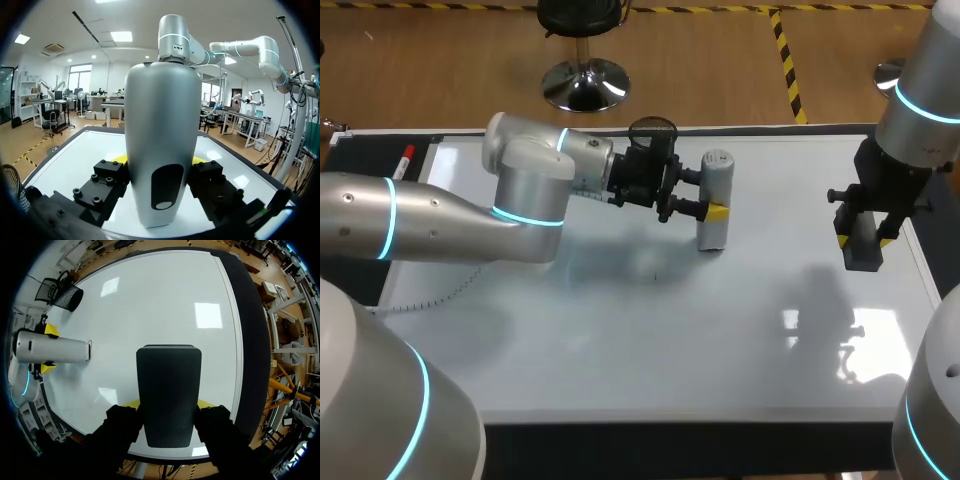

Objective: Pick up the inspection probe, press it on each red-marked spot on the whiteboard one by one, put down the probe, pick up the eraser, and wipe off all the red marks.

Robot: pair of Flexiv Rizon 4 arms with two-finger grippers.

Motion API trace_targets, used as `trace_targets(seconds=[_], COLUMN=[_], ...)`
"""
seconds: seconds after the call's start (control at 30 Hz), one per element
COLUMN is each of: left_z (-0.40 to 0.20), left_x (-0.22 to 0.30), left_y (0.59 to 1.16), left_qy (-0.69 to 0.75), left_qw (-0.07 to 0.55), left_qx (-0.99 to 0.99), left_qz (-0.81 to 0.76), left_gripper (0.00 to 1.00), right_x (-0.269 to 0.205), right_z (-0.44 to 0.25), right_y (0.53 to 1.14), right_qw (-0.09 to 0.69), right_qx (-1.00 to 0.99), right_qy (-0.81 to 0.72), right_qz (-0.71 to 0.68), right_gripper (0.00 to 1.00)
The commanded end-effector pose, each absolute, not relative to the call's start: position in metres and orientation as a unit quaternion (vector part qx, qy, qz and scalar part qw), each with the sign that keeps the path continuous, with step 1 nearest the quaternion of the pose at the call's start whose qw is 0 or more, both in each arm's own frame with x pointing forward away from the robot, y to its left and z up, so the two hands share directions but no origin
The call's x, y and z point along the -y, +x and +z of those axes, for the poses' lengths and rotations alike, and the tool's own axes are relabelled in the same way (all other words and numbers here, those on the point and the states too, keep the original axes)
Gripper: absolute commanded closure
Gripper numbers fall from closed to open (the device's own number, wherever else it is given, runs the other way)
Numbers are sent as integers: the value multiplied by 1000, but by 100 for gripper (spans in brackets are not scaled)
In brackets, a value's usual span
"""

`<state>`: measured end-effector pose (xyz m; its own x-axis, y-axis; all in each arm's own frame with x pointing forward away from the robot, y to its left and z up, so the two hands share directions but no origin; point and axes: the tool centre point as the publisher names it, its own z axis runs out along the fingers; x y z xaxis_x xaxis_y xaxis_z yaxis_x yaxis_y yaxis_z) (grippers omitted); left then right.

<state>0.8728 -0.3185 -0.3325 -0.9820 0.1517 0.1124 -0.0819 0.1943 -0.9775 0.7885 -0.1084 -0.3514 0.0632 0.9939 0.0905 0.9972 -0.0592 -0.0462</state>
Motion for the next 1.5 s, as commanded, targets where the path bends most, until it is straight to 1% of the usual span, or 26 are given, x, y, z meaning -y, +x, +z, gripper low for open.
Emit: trace_targets(seconds=[0.03, 1.5], left_z=[-341, -343], left_x=[316, 316], left_y=[868, 860], left_qy=[-19, -32], left_qw=[91, 94], left_qx=[766, 759], left_qz=[637, 643], left_gripper=[100, 100], right_x=[110, 110], right_z=[-350, -350], right_y=[788, 788], right_qw=[48, 48], right_qx=[685, 685], right_qy=[-727, -727], right_qz=[-18, -18], right_gripper=[100, 100])
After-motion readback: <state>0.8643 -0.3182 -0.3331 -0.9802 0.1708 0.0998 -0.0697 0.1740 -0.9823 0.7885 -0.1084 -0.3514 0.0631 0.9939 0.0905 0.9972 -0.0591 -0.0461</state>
